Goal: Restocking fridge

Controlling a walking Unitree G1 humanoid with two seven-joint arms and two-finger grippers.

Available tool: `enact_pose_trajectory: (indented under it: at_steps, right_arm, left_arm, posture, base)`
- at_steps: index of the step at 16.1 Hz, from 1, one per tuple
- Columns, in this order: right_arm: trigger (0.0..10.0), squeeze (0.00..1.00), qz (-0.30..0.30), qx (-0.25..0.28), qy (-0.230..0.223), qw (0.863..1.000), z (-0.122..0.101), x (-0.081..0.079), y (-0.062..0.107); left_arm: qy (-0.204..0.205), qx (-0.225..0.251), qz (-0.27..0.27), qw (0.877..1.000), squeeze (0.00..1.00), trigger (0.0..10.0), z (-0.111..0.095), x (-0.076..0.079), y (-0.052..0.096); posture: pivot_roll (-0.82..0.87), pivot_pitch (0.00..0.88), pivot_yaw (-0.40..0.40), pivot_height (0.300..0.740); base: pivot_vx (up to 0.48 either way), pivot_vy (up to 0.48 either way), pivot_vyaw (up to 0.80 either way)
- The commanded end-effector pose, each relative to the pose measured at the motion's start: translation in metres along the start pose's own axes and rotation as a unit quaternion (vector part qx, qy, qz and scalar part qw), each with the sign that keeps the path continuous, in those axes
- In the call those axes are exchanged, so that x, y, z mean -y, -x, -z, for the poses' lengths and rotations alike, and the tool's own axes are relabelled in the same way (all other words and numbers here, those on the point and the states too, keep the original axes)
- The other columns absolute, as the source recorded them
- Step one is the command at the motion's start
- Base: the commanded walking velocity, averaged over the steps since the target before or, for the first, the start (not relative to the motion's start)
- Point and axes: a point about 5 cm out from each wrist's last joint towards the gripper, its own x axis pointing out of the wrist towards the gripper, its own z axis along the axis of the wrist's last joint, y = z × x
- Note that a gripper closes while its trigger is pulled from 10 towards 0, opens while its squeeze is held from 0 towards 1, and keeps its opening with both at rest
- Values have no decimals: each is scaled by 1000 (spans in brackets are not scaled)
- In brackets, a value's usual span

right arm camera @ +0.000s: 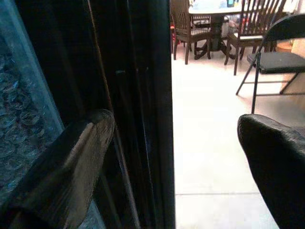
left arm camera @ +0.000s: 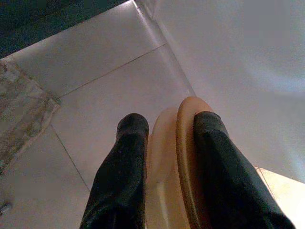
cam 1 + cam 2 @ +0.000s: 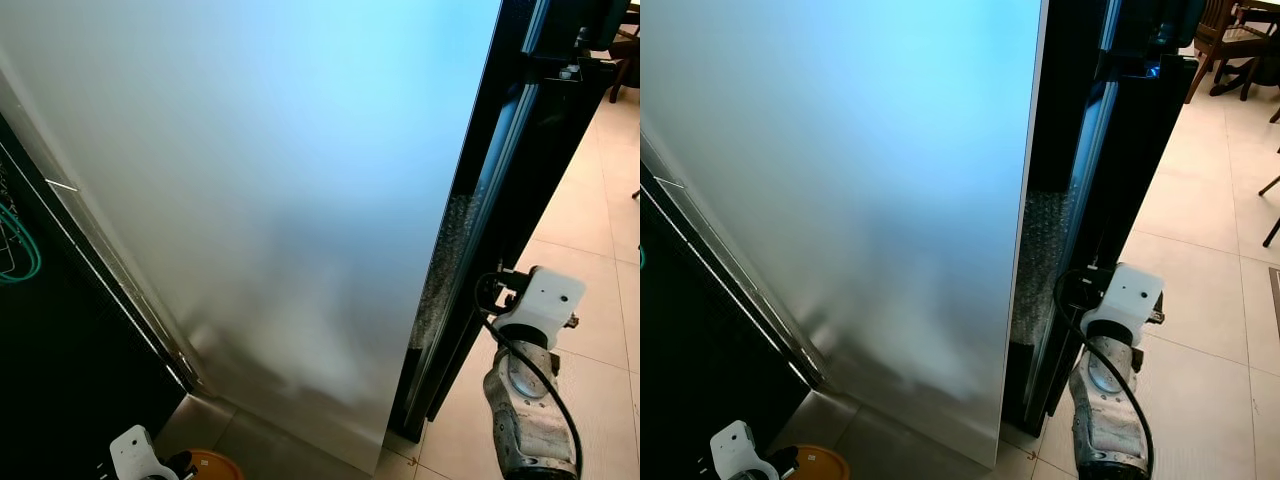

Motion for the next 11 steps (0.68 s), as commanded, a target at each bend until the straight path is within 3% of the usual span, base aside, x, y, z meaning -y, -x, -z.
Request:
enact_pose_trajectory:
  at_steps: [1, 6, 11]
  right_arm:
    - [10000, 0, -14, -8, -8, 1000, 3, -10, 6]
    - [10000, 0, -33, -26, -12, 999, 11, -23, 10]
    - [10000, 0, -18, -8, -5, 1000, 2, -12, -3]
  left_arm:
    - [-14, -8, -3, 1000, 0, 10000, 0, -3, 0]
    - [-17, -8, -2, 1000, 0, 10000, 0, -2, 0]
    - [-23, -9, -1, 1000, 0, 10000, 0, -2, 0]
  posture:
    - [-43, 0, 55, 740]
    - [-34, 0, 50, 740]
    - [-39, 0, 54, 740]
  base:
    - [0, 0, 0]
    - [0, 0, 0]
    - [0, 0, 0]
